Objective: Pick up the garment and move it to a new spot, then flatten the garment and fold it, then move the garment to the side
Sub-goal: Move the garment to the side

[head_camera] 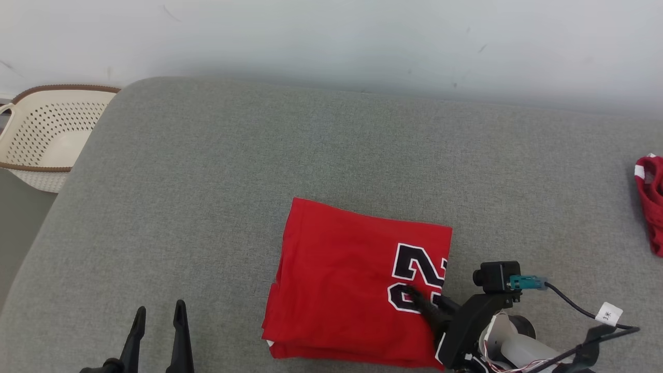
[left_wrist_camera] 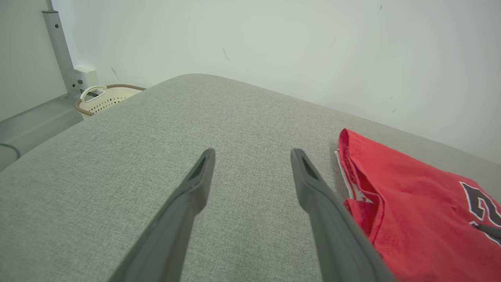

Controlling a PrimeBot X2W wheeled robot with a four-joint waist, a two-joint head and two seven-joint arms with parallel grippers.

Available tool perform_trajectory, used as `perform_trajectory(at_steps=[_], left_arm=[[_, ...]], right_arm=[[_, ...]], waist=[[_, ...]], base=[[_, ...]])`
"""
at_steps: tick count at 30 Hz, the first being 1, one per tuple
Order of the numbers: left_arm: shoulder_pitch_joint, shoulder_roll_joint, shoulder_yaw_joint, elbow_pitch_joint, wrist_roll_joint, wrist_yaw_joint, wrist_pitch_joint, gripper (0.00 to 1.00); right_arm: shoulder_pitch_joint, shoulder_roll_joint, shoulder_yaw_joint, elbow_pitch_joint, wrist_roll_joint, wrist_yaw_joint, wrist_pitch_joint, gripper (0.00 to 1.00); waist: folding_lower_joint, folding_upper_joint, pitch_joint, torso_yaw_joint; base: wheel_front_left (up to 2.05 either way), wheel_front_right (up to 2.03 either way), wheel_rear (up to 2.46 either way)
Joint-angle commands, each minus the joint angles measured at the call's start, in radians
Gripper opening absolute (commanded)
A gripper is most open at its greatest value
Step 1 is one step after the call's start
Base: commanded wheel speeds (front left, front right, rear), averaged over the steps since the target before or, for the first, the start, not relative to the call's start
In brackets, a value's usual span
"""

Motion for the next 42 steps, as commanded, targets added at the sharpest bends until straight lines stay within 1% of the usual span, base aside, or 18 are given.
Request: perform_trajectory(at_steps=[1,6,12,22,25,26,27,33,42], left_arm=[[-0.003,0.001,0.002,0.003,-0.006,0.006,-0.004,1.00],[0.005,0.001,0.011,0.004,-0.005,0.006,-0.004,1.00],[0.012,0.001,0.014,0.004,0.005,-0.001,-0.004,1.00],[-0.004,0.001,0.030,-0.009,0.029,-0.010,-0.004,1.00],[-0.012,0.001,0.037,-0.015,0.038,-0.016,-0.004,1.00],[-0.015,0.001,0.044,-0.021,0.045,-0.017,-0.004,1.00],[-0.015,0.001,0.044,-0.021,0.045,-0.017,-0.004,1.00],[-0.023,0.001,0.068,-0.034,0.067,-0.034,-0.004,1.00],[-0.039,0.001,0.110,-0.062,0.110,-0.053,-0.004,1.00]], right_arm=[[0.008,-0.001,0.004,-0.001,-0.006,0.001,-0.013,0.00],[-0.035,-0.028,-0.004,0.004,-0.040,0.001,-0.058,0.00],[-0.093,-0.069,0.006,0.017,-0.082,0.001,-0.066,0.00],[-0.230,-0.170,0.037,0.021,-0.146,0.001,-0.035,0.00],[-0.279,-0.209,0.052,0.021,-0.164,0.001,-0.019,0.00],[-0.313,-0.239,0.062,0.020,-0.174,0.001,-0.010,0.00],[-0.313,-0.239,0.062,0.020,-0.174,0.001,-0.010,0.00],[-0.416,-0.318,0.085,0.027,-0.198,0.001,0.012,0.00],[-0.528,-0.377,0.114,0.049,-0.222,0.000,0.029,0.00]], waist=[[0.0000,0.0000,-0.001,-0.002],[0.0000,0.0000,-0.007,-0.019],[0.0000,0.0000,-0.017,-0.056],[0.0000,0.0000,0.001,-0.137],[0.0000,0.0000,0.014,-0.155],[0.0000,0.0000,0.024,-0.165],[0.0000,0.0000,0.024,-0.165],[0.0000,0.0000,0.058,-0.194],[0.0000,0.0000,0.105,-0.230]], base=[[0.00,0.00,0.00],[0.00,0.00,0.00],[0.00,0.00,0.00],[0.00,0.00,0.00],[0.00,0.00,0.00],[0.00,0.00,0.00],[0.00,0.00,0.00],[0.00,0.00,0.00],[0.00,0.00,0.00]])
